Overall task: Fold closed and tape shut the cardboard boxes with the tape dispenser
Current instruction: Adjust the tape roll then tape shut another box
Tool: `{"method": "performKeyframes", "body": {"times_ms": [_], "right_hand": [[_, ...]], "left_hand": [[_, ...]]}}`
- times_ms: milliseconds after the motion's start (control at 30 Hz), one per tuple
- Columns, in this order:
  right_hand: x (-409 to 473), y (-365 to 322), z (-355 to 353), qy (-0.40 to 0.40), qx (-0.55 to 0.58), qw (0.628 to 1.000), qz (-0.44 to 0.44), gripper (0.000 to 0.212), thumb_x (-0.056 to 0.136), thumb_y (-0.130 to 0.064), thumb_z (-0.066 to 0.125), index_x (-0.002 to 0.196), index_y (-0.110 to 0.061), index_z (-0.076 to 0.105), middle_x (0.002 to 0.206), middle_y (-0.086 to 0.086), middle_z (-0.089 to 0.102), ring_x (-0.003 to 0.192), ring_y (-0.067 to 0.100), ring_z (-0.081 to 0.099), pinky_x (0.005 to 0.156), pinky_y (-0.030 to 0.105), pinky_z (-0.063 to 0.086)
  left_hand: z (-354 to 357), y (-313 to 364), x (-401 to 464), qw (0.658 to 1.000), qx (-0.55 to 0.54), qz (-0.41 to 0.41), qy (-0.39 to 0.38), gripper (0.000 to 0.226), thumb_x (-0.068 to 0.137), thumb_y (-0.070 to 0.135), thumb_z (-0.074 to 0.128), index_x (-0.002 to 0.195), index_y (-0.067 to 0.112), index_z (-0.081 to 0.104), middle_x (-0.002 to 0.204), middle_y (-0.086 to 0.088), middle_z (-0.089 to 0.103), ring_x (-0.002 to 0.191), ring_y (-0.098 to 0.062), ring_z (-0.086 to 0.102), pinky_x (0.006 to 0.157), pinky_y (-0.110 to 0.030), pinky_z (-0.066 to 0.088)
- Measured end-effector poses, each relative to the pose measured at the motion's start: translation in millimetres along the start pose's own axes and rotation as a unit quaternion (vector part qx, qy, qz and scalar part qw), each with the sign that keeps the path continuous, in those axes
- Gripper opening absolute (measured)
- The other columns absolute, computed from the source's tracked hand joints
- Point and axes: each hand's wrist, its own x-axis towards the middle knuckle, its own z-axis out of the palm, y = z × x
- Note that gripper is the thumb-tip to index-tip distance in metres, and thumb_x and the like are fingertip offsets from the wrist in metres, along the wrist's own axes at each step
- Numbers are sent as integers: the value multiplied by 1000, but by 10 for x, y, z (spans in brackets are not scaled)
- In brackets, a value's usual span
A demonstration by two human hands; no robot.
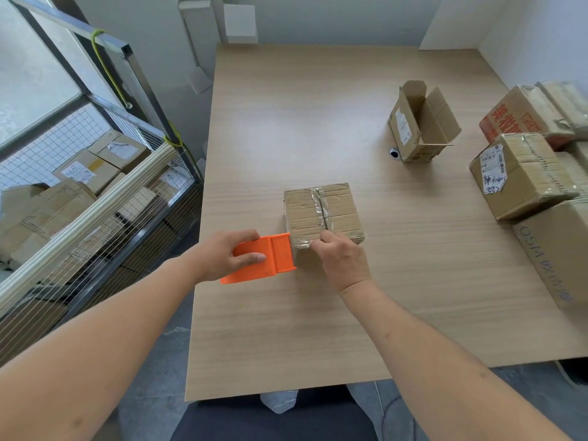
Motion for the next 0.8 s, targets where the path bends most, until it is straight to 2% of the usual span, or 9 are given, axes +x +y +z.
{"method": "performKeyframes", "body": {"times_ms": [67, 167, 267, 333, 433, 567, 633, 733, 800], "right_hand": [[21, 12, 66, -19, -7, 1000, 17, 25, 71, 11, 64, 81, -12, 64, 85, 2, 56, 83, 25, 57, 51, 28, 31], [38, 5, 103, -30, -7, 999, 35, 26, 78, 9, 57, 88, -14, 62, 90, 1, 54, 89, 24, 54, 54, 30, 33], [30, -28, 98, -30, -7, 998, 50, 21, 84, 4, 59, 87, -17, 62, 90, -1, 54, 88, 22, 53, 53, 30, 37], [16, -68, 89, 0, 15, 998, 57, 10, 89, -10, 65, 83, -17, 62, 89, -2, 58, 88, 22, 56, 55, 30, 42], [24, -171, 87, 12, 54, 996, 67, 24, 89, -40, 70, 86, -17, 63, 95, -1, 62, 92, 24, 57, 62, 33, 47], [77, -205, 114, -28, 37, 996, 77, 28, 93, -46, 65, 97, -18, 62, 107, -2, 60, 106, 23, 54, 72, 36, 49], [92, -210, 117, -26, 56, 995, 80, 28, 93, -44, 66, 98, -17, 63, 108, 0, 60, 108, 24, 54, 73, 37, 49], [94, -244, 137, -25, 58, 995, 73, 26, 95, -41, 65, 101, -16, 63, 108, 0, 59, 108, 25, 53, 71, 36, 47], [85, -252, 158, -25, 52, 996, 66, 25, 97, -41, 63, 102, -16, 61, 110, 0, 57, 109, 25, 52, 69, 35, 46]], "left_hand": [[-61, -116, -81, 1000, 12, -6, 5, 27, 92, 59, 64, 103, 34, 59, 88, 10, 64, 78, -6, 60, 65, -28, 49], [-121, -197, -143, 999, 25, -17, 17, 31, 90, 61, 64, 105, 34, 60, 86, 12, 64, 76, -2, 60, 62, -23, 46], [-123, -176, -80, 998, 41, -37, 16, 31, 90, 60, 66, 105, 33, 62, 88, 12, 63, 79, -5, 59, 70, -33, 51], [-93, -143, -13, 997, 52, -58, 8, 33, 90, 60, 66, 110, 34, 62, 96, 11, 64, 87, -14, 60, 79, -37, 53], [10, -37, 132, 993, 70, -100, 0, 49, 89, 61, 66, 127, 31, 62, 120, 5, 65, 108, -21, 59, 91, -37, 49], [83, 194, 389, 986, 100, -132, -4, 60, 87, 63, 67, 135, 28, 60, 136, 1, 61, 124, -25, 55, 103, -39, 45], [49, 299, 484, 982, 114, -149, -10, 61, 84, 63, 68, 133, 27, 62, 134, 0, 62, 118, -24, 57, 99, -39, 47], [-4, 415, 559, 977, 131, -167, -18, 56, 83, 61, 71, 126, 25, 65, 126, -2, 65, 97, -20, 53, 82, -34, 43], [-31, 459, 573, 975, 123, -186, -25, 60, 83, 60, 72, 130, 24, 63, 128, -2, 64, 95, -20, 50, 81, -33, 40]]}}
